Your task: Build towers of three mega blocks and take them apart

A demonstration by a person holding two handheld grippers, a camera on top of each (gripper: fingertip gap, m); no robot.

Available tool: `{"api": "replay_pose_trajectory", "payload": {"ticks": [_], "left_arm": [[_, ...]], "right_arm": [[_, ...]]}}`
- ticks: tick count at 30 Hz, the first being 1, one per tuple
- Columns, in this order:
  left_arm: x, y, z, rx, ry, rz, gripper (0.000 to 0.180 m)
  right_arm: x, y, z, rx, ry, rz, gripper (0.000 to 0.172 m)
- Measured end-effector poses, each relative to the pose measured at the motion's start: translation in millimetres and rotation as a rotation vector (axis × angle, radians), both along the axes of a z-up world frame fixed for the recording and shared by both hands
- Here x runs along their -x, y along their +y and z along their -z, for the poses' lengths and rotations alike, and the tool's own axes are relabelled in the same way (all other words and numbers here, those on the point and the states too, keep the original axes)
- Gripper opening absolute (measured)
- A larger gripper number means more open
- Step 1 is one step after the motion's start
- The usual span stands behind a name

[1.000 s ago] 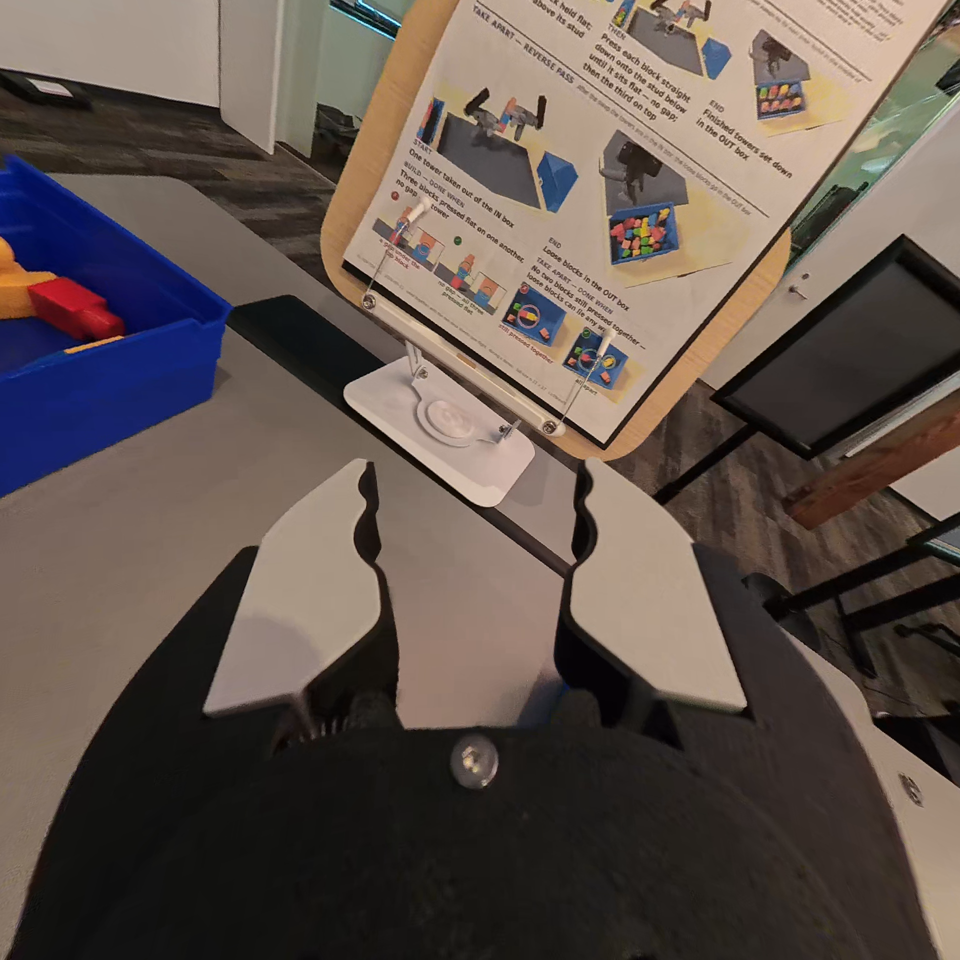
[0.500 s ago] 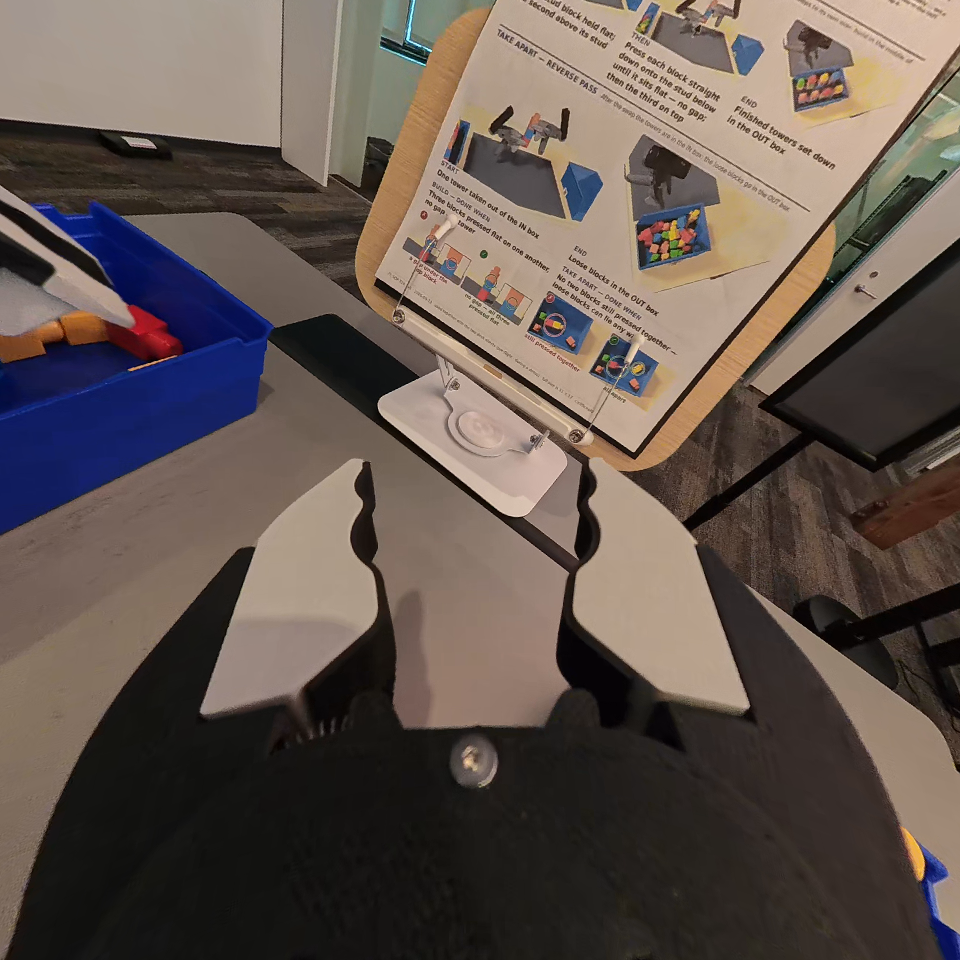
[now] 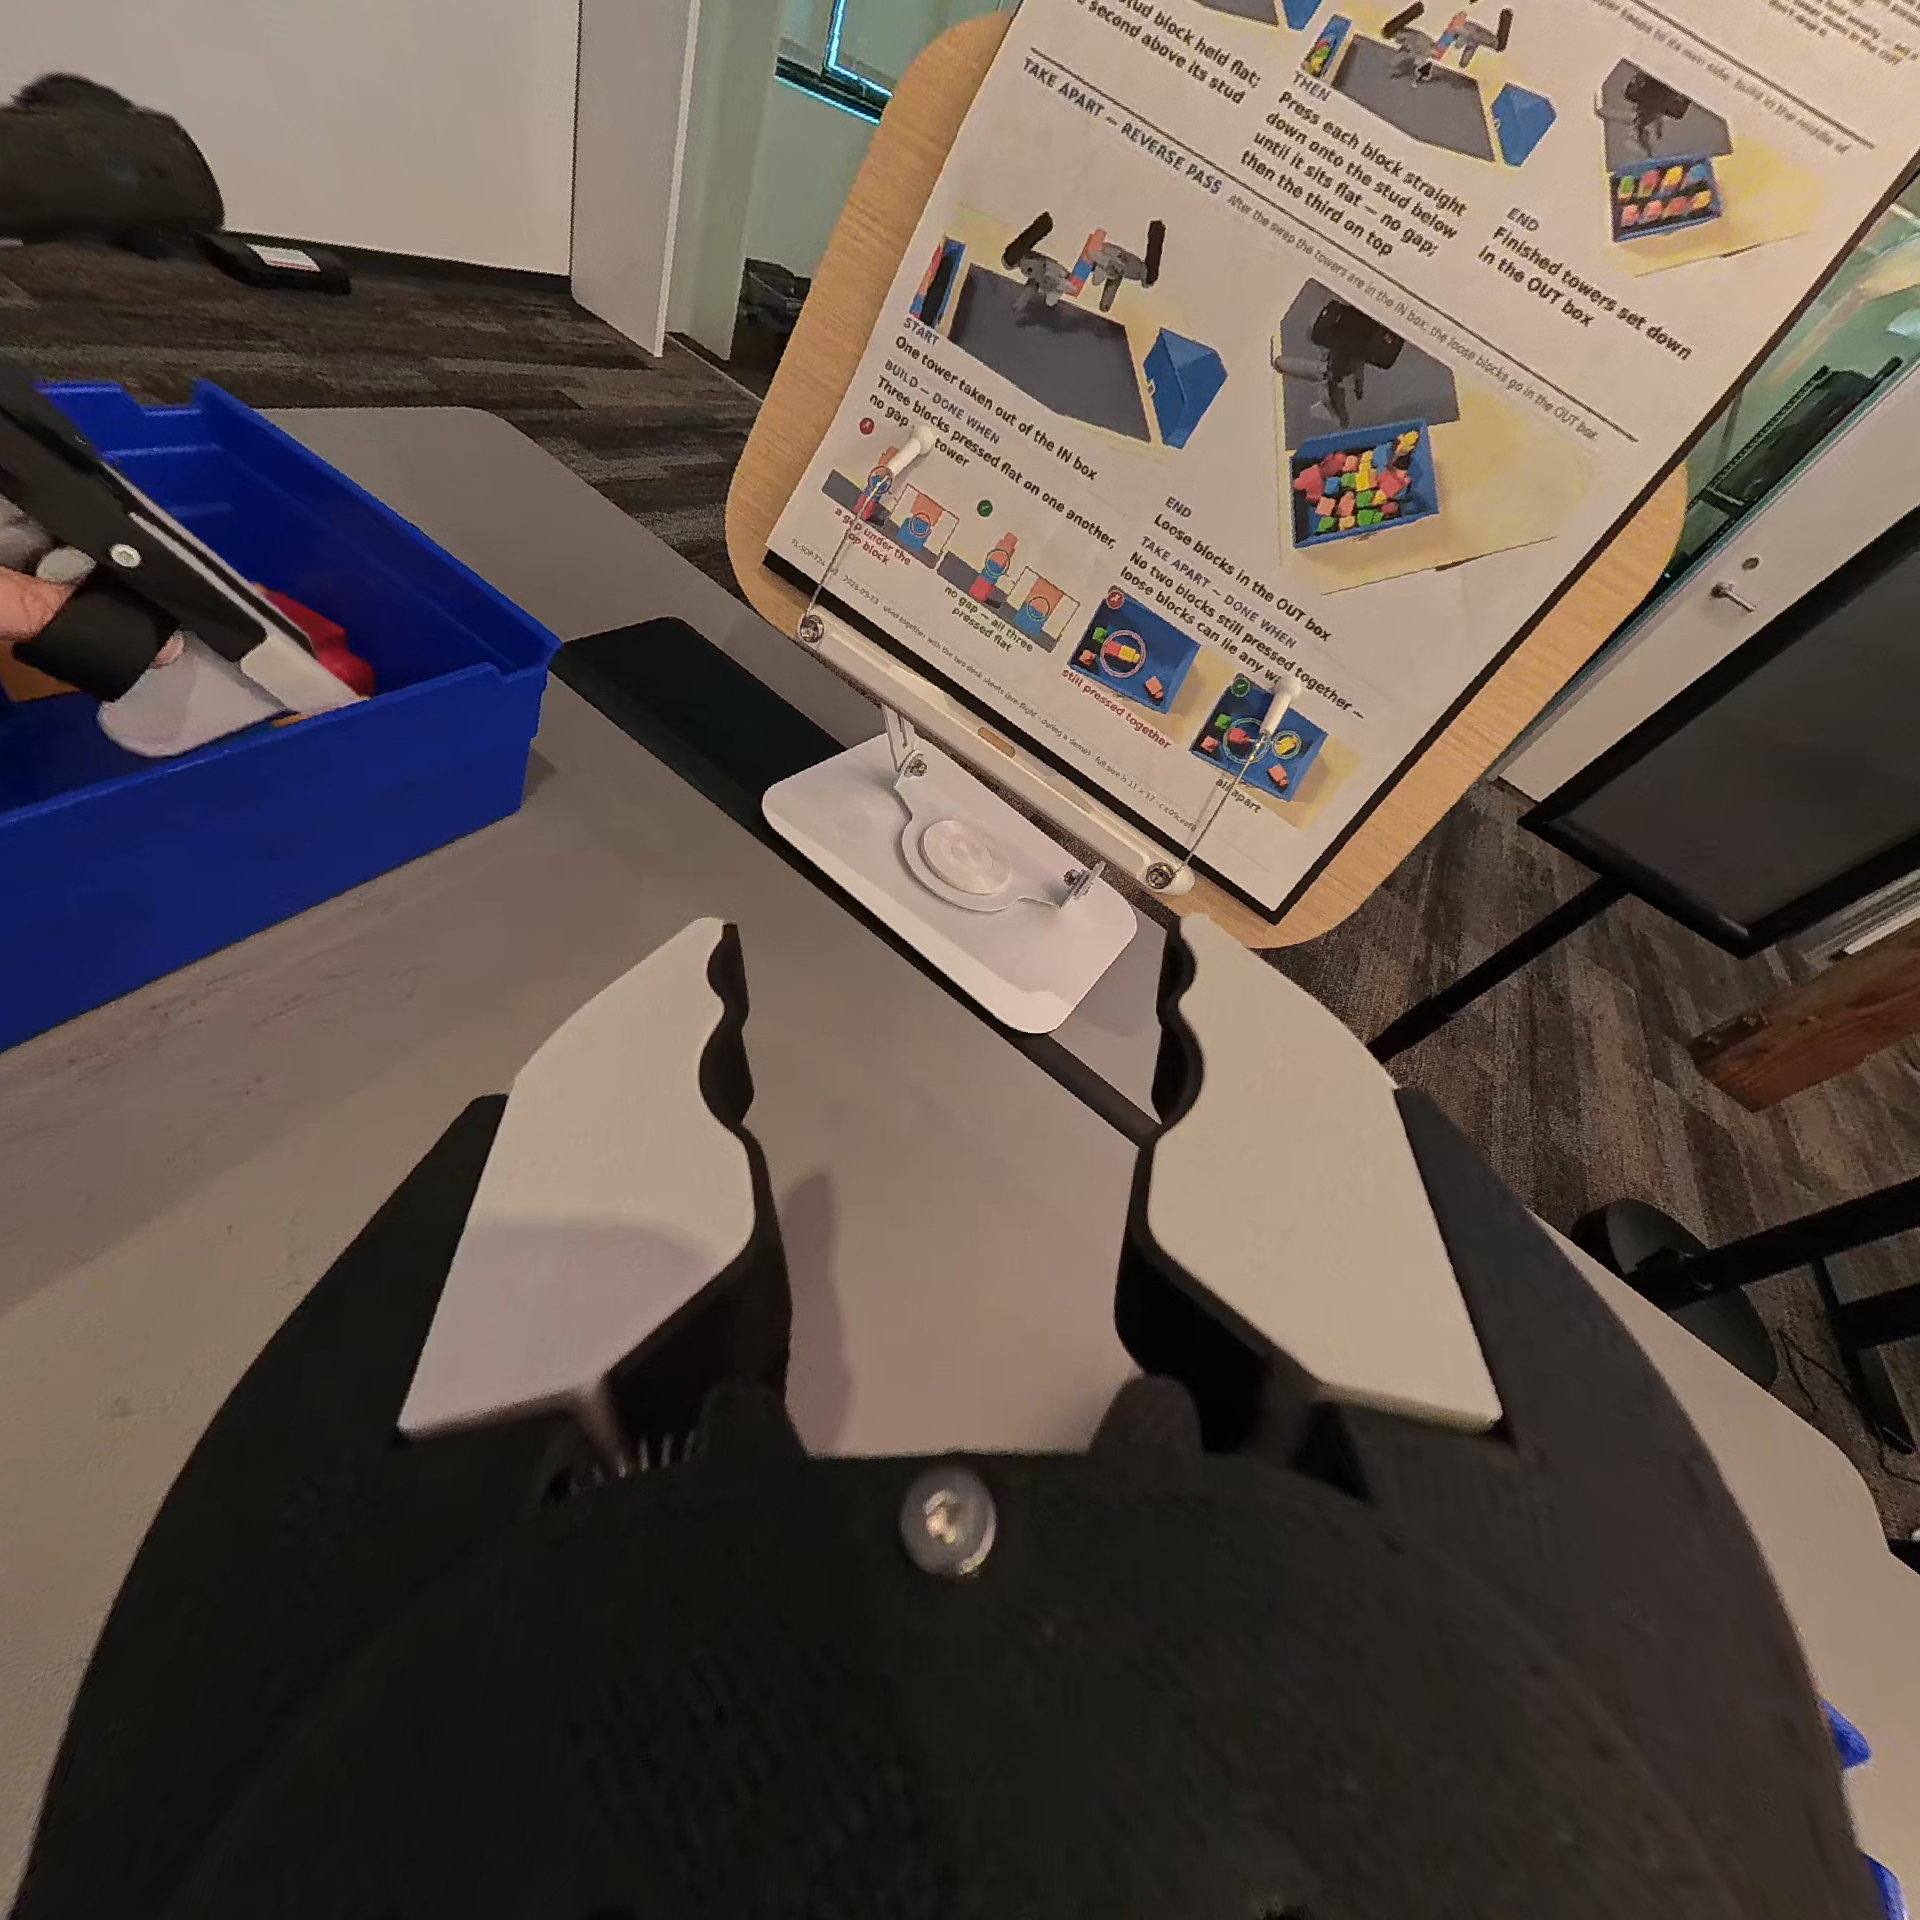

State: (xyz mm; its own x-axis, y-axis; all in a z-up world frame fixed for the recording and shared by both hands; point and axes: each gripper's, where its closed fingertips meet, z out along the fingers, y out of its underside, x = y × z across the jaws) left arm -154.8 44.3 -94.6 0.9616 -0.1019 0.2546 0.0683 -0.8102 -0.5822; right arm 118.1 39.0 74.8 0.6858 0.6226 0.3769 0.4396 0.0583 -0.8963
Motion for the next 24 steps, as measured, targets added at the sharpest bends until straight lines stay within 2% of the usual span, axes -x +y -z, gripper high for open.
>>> {"api": "replay_pose_trajectory", "payload": {"ticks": [1,6,13,17,24], "left_arm": [[1,-1,3,0.013,0.001,0.004,0.066],[1,-4,4,0.03,-0.06,0.017,0.059],[9,-12,1,0.047,-0.039,0.041,0.049],[3,-9,-11,-0.004,-0.022,0.066,0.055],[8,-8,6,0.061,0.195,0.093,0.058]], "right_arm": [[0,0,1,0.001,-0.004,-0.001,0.077],[2,-1,3,0.0,-0.018,-0.004,0.077],[4,0,6,0.008,-0.031,-0.008,0.077],[6,-1,9,0.008,-0.043,-0.012,0.077],[9,-3,12,0.006,-0.072,-0.018,0.077]]}}
